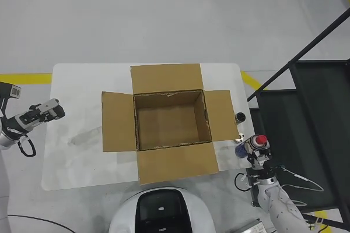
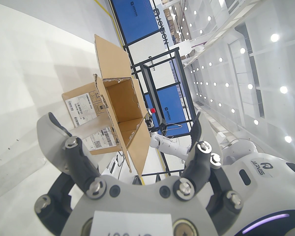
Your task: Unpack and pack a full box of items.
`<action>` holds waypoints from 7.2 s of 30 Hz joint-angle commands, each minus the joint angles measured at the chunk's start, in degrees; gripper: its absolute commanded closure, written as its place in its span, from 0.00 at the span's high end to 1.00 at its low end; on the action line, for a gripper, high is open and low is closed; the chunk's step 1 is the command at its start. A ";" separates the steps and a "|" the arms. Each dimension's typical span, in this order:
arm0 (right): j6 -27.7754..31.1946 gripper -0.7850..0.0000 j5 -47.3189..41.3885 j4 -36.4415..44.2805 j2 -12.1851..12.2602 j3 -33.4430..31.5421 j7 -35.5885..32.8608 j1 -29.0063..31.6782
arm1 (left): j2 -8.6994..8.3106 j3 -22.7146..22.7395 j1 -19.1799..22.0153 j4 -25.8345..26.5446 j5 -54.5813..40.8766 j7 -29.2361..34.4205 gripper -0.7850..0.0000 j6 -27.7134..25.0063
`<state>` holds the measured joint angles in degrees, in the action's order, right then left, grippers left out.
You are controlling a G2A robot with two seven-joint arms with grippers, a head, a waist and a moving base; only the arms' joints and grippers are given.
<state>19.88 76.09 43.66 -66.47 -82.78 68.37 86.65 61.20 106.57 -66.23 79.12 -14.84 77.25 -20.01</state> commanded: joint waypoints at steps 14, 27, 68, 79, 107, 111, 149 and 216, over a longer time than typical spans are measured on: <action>8.97 1.00 2.35 -4.92 0.96 0.01 2.58 2.35 | 0.00 0.00 0.00 0.00 0.00 0.00 1.00 0.00; 8.32 1.00 1.45 -4.38 0.89 0.36 -1.07 1.73 | 0.00 0.00 0.00 0.00 0.00 0.00 1.00 0.00; -0.68 0.00 12.69 36.73 5.17 -11.37 -2.72 17.51 | 0.00 0.00 0.00 0.00 0.00 0.00 1.00 0.00; -4.03 0.00 17.96 47.17 4.20 -3.72 -15.93 14.64 | 0.00 0.00 0.00 0.00 0.00 0.00 1.00 0.00; -5.78 0.00 20.36 52.56 4.01 -2.11 -23.40 13.67 | 0.00 0.00 0.00 0.00 0.00 0.00 1.00 0.00; -4.12 0.00 22.65 63.00 4.57 -5.83 -31.99 14.76 | 0.00 0.00 0.00 0.00 0.00 0.00 1.00 0.00; 20.78 0.00 32.41 75.61 3.50 12.47 -84.88 -6.20 | 0.00 0.00 0.00 0.00 0.00 0.00 1.00 0.00; 13.21 1.00 -16.04 58.89 17.22 28.29 -89.17 -33.99 | 0.00 0.00 0.00 0.00 0.00 0.00 1.00 0.00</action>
<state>34.17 58.89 100.44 -50.15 -50.92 -22.56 48.79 61.20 106.57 -66.23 79.12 -14.84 77.25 -20.01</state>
